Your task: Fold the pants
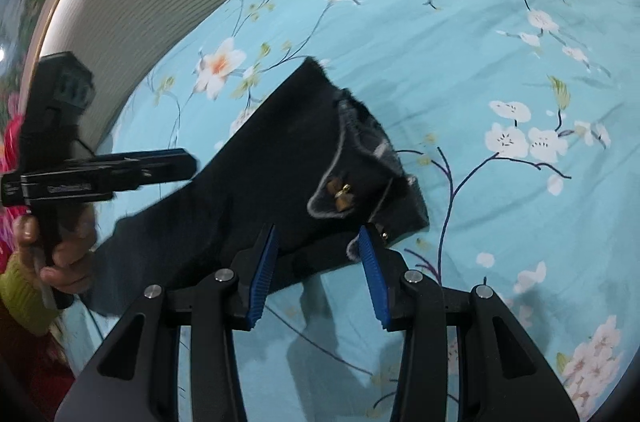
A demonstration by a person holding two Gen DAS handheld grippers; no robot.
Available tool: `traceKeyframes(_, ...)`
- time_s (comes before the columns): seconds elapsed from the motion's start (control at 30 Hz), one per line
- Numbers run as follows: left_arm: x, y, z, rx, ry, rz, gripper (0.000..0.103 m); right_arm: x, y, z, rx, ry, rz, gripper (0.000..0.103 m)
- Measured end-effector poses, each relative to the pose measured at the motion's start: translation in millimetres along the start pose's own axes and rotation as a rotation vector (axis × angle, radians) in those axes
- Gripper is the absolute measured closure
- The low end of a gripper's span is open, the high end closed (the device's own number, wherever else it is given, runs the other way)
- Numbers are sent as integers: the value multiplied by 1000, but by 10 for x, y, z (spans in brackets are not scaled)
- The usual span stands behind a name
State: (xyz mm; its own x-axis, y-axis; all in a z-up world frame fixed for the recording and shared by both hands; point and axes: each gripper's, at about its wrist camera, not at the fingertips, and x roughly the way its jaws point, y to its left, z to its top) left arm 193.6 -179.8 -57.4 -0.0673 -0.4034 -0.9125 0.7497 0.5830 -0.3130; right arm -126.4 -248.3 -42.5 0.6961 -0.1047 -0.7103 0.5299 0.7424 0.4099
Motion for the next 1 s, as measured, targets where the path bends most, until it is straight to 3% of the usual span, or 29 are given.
traceKeyframes(0.1, 141, -42, 116, 28, 39, -17, 42, 5, -51, 26, 37, -27, 34, 59)
traceKeyframes(0.2, 269, -116, 177, 71, 70, -31, 60, 45, -82, 73, 75, -39, 56, 62)
traceKeyframes(0.27, 337, -159, 183, 99, 95, -17, 86, 62, -83, 94, 79, -43, 58, 79)
traceKeyframes(0.33, 324, -223, 172, 133, 82, -1, 94, 61, -80, 106, 73, -41, 55, 95)
traceKeyframes(0.37, 300, -252, 167, 143, 74, -3, 97, 66, -69, 119, 70, -43, 57, 96)
traceKeyframes(0.6, -13, -506, 138, 202, 19, -35, 98, -248, -24, 149, 41, -81, 98, 97)
traceKeyframes(0.8, 273, -535, 137, 199, 90, -5, 95, -73, -193, 81, 74, -12, 56, 97)
traceKeyframes(0.9, 303, -536, 130, 202, 107, -4, 83, -8, -257, 54, 106, 22, 31, 93)
traceKeyframes(0.97, 285, -532, 146, 204, 106, -11, 59, -63, -253, 36, 97, 12, 13, 88)
traceKeyframes(1.0, 265, -513, 164, 205, 102, -6, 54, -95, -253, 28, 89, 7, -7, 78)
